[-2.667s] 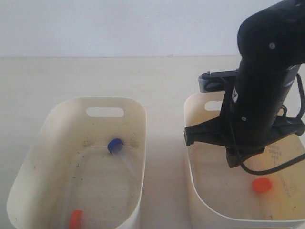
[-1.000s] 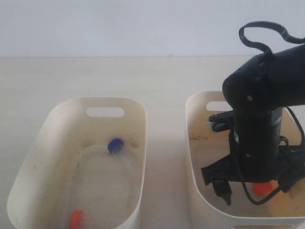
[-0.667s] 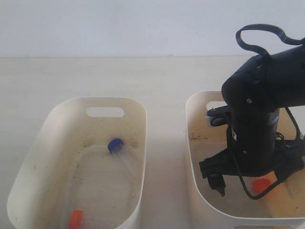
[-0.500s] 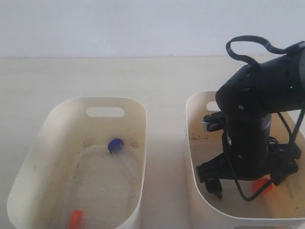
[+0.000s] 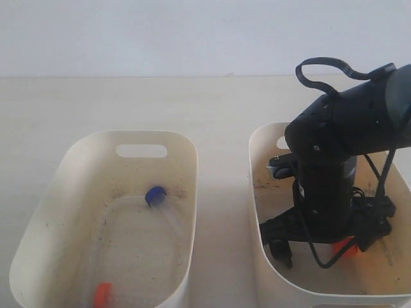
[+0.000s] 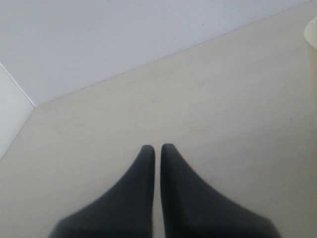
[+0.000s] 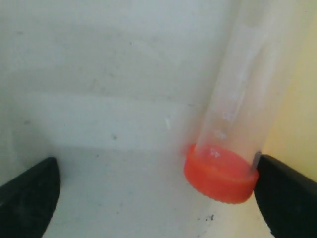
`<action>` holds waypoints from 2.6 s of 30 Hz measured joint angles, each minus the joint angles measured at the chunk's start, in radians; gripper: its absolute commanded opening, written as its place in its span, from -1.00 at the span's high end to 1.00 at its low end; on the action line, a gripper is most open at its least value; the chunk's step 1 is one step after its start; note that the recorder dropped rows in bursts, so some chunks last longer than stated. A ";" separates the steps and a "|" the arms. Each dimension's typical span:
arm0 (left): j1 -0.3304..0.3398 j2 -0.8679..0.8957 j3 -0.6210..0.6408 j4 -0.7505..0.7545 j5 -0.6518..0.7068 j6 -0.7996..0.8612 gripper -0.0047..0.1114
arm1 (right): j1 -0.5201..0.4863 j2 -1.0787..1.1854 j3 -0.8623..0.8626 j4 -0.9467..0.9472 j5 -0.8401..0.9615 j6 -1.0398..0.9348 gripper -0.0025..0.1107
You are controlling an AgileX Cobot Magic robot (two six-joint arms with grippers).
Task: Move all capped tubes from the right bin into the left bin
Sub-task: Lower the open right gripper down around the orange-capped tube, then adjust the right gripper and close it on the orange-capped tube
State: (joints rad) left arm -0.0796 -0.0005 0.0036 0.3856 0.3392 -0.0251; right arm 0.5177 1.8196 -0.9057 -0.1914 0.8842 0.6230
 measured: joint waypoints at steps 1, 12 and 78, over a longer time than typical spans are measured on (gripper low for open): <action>0.000 0.000 0.000 0.000 0.000 0.000 0.84 | -0.002 0.000 0.000 0.016 -0.005 0.000 -0.64; 0.000 0.000 0.000 0.000 0.000 0.000 0.84 | -0.008 0.011 0.004 0.094 -0.052 0.002 0.93; 0.000 0.000 0.000 0.000 0.000 0.000 0.84 | -0.008 0.010 0.006 0.144 0.012 -0.070 -0.41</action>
State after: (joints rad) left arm -0.0796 -0.0005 0.0036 0.3856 0.3392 -0.0251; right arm 0.5095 1.8297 -0.8993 -0.0477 0.8963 0.5527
